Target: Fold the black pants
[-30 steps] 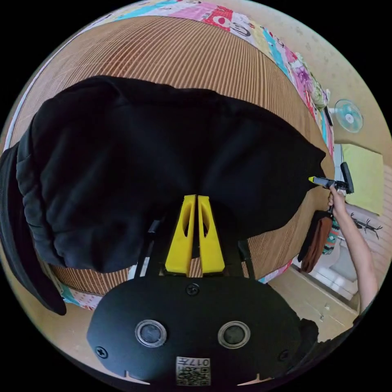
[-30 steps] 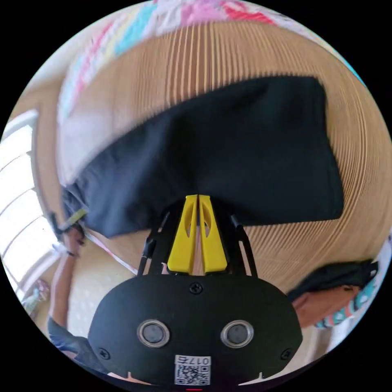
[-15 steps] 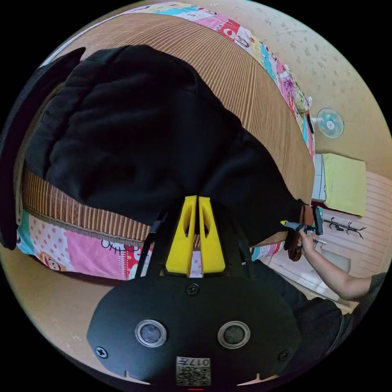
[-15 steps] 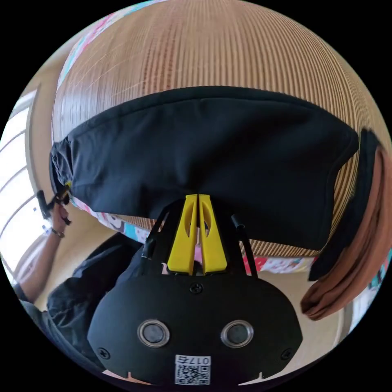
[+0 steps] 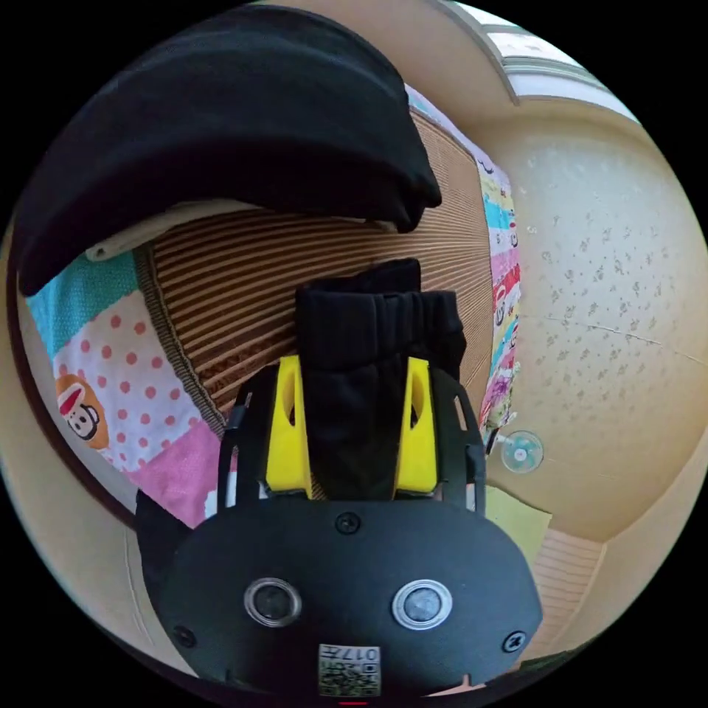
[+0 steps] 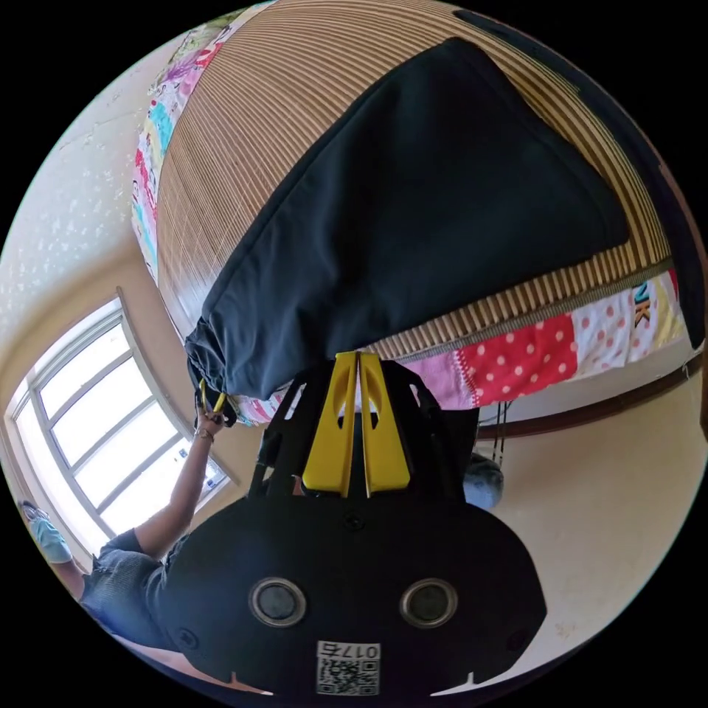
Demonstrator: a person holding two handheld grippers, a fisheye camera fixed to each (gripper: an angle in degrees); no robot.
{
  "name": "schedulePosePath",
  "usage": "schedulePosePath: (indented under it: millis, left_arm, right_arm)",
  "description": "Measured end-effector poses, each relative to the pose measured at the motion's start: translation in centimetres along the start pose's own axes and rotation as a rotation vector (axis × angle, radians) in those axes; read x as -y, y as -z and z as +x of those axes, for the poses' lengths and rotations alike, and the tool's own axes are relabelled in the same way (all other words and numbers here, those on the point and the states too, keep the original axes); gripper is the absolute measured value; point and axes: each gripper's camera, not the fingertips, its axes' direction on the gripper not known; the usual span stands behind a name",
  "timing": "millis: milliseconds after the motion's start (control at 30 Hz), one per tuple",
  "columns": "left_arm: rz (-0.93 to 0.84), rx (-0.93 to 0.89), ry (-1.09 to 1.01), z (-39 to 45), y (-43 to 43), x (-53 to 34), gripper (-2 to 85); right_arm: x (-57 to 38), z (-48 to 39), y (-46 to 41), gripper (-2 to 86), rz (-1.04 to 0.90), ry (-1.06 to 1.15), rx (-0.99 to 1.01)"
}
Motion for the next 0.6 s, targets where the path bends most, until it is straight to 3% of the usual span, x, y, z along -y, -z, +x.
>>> schedulePosePath:
  millis: [67, 133, 233, 267, 367, 433, 500, 600]
  left_arm:
    - [-0.208, -0.065, -0.095, 0.0, -1.8, 2.0, 7.3]
    - [-0.365, -0.300, -0.309, 1.7, -1.1, 3.0, 5.1]
    - [-0.381, -0.551, -0.689, 5.6, 3.4, 1.6, 4.8]
    - [-0.376, -0.579, -0.719, 5.6, 4.1, 1.4, 4.9]
    - [-0.292, -0.537, -0.482, 0.4, 5.3, 2.9, 5.5]
    - [-0.142, -0.281, -0.134, -5.8, 5.8, 3.1, 10.6]
    - [-0.081, -0.175, -0.009, -8.6, 5.9, 2.7, 16.8]
    - [-0.080, -0.230, -0.020, -10.0, 4.3, 2.7, 19.4]
  right_arm:
    - [-0.4, -0.1, -0.8, 0.2, -0.027, -0.008, -0.009]
    - [-0.7, -0.3, -1.6, 0.2, -0.056, -0.011, -0.013]
    - [-0.7, -0.7, -1.4, 0.3, -0.048, -0.004, 0.002]
    - [-0.7, -0.9, -1.2, 0.3, -0.040, -0.001, 0.006]
    - [-0.5, -1.2, -0.4, 0.4, -0.007, 0.017, 0.023]
    - [-0.5, -1.2, 0.2, 0.4, 0.012, 0.023, 0.027]
    - [-0.6, -1.0, 0.6, 0.3, 0.025, 0.026, 0.030]
    - [-1.0, -0.3, 1.3, 0.3, 0.044, 0.035, 0.029]
